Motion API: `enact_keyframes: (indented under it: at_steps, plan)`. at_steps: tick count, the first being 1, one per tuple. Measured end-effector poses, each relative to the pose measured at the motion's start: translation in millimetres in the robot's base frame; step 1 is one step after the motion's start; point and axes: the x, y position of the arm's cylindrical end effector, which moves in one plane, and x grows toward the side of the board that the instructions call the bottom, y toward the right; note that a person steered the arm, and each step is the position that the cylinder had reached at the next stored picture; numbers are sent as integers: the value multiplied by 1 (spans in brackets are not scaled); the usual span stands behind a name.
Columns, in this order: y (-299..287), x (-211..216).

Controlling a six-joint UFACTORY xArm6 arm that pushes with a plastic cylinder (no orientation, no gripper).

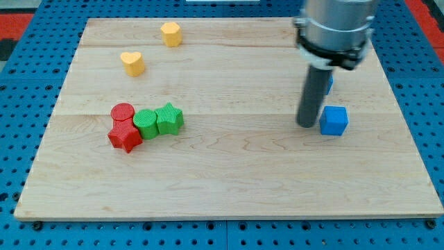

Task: Place the blue triangle at the bottom right of the yellow hexagon

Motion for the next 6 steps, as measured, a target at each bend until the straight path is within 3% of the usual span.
enact_keyframes:
  at_steps: [2, 3, 5, 6]
  plan:
    - [40, 47]
    - [77, 10]
    - [67, -80]
    - [22, -82]
